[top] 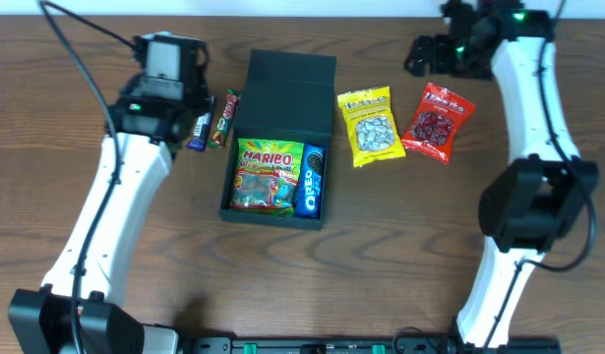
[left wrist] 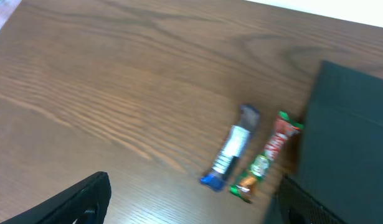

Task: Pack container
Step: 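Release the Oreo pack and move the right gripper to the yellow bag, then grasp the yellow Hacks bag with the right gripper and lift it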

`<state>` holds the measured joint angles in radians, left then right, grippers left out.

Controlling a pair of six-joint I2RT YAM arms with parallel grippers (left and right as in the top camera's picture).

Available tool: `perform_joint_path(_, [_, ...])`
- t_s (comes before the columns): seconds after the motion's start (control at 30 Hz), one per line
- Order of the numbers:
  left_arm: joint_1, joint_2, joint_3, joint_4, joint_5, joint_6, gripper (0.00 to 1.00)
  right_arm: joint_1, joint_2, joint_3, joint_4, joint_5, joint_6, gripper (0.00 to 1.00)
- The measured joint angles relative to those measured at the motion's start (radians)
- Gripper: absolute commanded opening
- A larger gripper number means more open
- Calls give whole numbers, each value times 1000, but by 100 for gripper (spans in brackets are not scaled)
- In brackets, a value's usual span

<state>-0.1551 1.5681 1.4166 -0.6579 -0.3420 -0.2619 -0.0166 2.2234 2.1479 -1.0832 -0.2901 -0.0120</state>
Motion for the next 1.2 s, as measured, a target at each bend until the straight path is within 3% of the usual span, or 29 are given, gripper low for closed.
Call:
perform_joint_path(0.27, [86,49,0,1,81,40,89,74,124,-2,-8,-10,-6,83])
perform_joint_path(0.6, [86,57,0,6,100,84,91,126,222,-5,-61,-10,-20,77])
perform_joint_path(0.77, [86,57,0,20,100,91,91,160,222,-5,-62,3,-38,66])
perform_joint_path(0.87, [86,57,0,34,100,111,92,175,222,-5,-63,33,-43,53])
perform_joint_path(0.97, [86,57,0,34,100,135,92,178,222,-5,-66,59,-46,19])
perform_joint_path(1.03, [86,58,0,34,100,140,92,178,222,-5,-66,67,-55,4])
perform_joint_path(1.2, [86,58,0,37,100,158,92,178,222,-5,-68,70,-50,1])
